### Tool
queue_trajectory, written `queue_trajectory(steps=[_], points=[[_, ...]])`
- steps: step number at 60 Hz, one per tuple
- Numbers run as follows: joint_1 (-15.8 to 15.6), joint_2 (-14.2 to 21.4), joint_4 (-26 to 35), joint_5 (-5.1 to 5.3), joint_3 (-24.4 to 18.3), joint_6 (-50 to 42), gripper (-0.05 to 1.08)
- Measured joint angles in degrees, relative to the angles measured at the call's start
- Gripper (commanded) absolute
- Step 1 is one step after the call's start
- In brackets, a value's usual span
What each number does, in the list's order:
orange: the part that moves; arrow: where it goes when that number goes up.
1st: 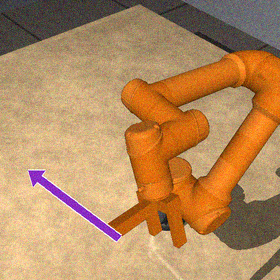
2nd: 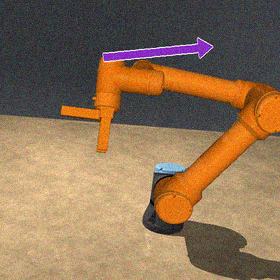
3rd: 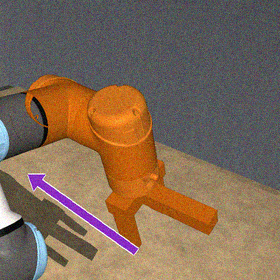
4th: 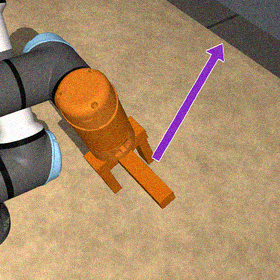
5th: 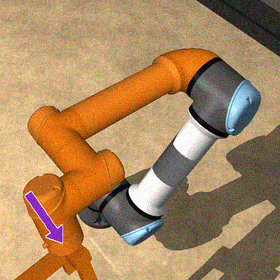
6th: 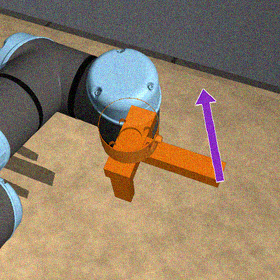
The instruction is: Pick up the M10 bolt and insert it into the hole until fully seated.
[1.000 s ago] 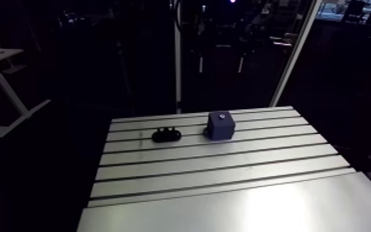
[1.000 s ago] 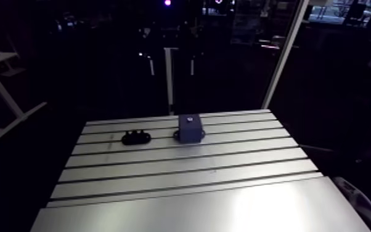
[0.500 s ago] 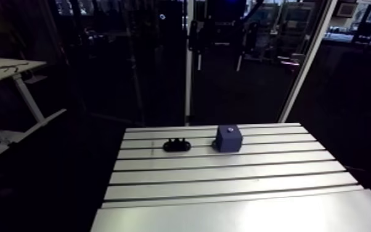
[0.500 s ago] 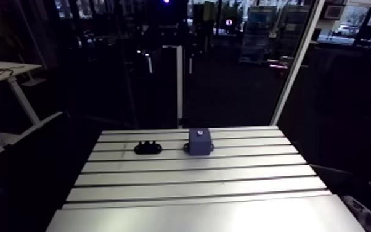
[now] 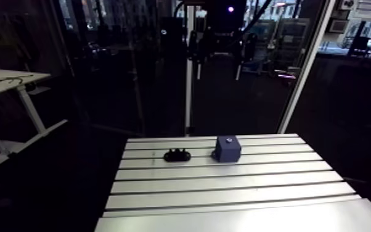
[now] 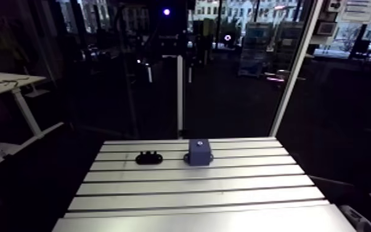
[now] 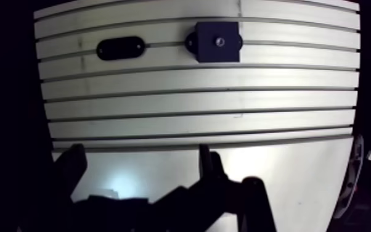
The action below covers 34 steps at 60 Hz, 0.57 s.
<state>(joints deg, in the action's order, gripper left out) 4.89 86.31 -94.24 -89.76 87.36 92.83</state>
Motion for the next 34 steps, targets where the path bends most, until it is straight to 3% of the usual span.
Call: queue_trajectory(steps=[34], points=[[-0.02, 0.65, -0.19, -0.11, 0.83, 0.26, 0.01]])
